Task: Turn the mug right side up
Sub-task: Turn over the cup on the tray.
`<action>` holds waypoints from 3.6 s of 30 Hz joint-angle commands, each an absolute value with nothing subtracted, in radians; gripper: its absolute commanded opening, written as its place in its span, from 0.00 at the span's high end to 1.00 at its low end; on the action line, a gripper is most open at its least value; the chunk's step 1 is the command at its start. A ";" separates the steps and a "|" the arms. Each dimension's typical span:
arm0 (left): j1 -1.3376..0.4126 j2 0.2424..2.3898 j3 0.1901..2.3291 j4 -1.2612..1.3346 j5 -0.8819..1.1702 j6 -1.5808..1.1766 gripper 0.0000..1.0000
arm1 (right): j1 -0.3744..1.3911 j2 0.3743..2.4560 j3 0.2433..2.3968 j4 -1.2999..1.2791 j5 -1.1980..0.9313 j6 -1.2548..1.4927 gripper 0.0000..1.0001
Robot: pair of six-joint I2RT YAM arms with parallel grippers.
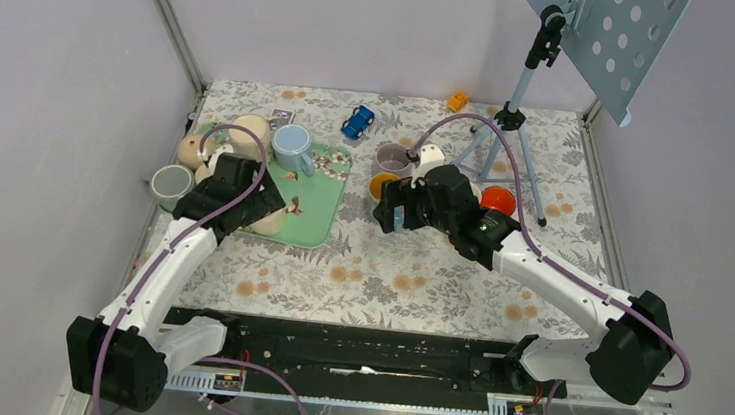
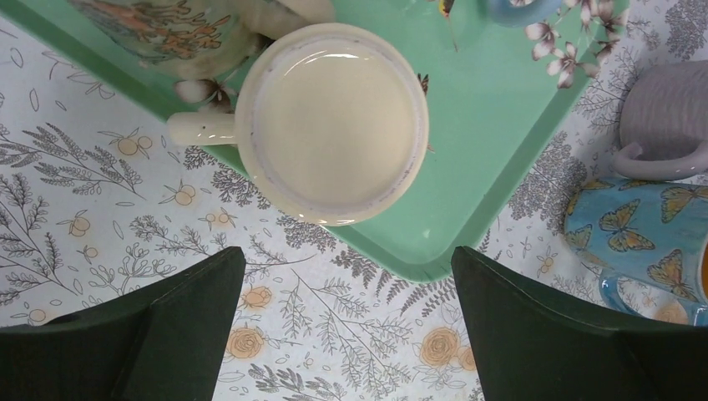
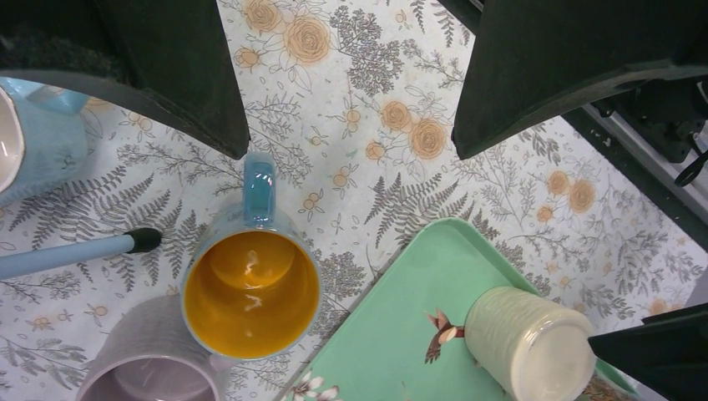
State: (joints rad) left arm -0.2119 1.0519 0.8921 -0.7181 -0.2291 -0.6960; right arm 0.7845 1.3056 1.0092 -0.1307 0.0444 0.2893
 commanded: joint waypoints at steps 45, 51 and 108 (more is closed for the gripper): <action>-0.301 1.188 0.919 -0.316 -0.139 -0.592 0.01 | 0.785 1.208 0.952 -0.100 -0.048 0.312 0.00; -0.136 1.215 0.936 -0.325 -0.025 -0.557 0.01 | 0.785 1.218 0.957 -0.091 -0.065 0.314 0.00; -0.347 1.289 0.844 -0.342 -0.101 -0.647 0.01 | 0.785 1.144 0.900 -0.067 0.068 0.358 0.00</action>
